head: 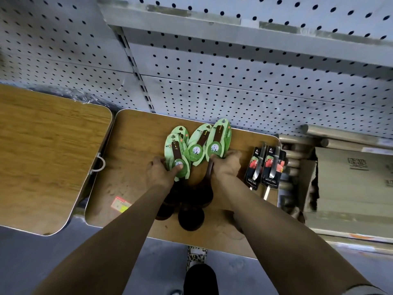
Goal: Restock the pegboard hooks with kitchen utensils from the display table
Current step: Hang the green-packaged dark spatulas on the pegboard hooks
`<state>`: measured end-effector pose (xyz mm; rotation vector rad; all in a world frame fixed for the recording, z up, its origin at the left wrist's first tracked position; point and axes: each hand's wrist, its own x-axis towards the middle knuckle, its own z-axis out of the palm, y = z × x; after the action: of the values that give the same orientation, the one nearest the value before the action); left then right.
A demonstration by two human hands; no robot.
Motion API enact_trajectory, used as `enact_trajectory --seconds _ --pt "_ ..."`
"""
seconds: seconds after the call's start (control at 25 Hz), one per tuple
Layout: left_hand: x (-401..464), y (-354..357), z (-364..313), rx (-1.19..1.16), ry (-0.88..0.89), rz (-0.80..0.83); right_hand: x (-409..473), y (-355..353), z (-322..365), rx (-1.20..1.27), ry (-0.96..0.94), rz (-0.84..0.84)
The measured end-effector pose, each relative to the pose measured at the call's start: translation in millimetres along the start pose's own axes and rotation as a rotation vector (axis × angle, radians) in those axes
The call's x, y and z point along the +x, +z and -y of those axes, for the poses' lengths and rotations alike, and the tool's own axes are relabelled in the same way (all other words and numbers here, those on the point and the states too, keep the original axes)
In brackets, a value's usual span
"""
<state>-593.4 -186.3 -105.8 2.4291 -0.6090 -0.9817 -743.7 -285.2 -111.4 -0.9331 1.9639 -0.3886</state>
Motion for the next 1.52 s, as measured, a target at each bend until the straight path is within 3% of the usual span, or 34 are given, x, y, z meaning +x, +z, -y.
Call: enact_trajectory --seconds 0.24,0.36,0.92,1.2,1.52 --pt "9.2 6.7 1.4 -0.046 -0.022 -0.025 -2.7 -24.4 -12.4 0.445 -0.098 0.261" --pt "7.5 7.9 0.1 -0.043 -0.014 -0.053 -9.1 -40.6 -16.1 0.583 -0.057 0.354" --pt "-7.9 18.6 -9.9 0.059 -0.172 -0.081 -17.2 -58.6 -29.6 0.66 -0.006 0.437" --pt "-27.6 20.0 -24.8 -0.165 -0.134 -0.109 -24.2 -54.3 -33.8 0.644 0.03 0.44" --pt "-74.3 -7.0 -34.5 -0.325 0.077 0.072 -65.4 -101.9 -29.5 0.652 -0.085 0.406"
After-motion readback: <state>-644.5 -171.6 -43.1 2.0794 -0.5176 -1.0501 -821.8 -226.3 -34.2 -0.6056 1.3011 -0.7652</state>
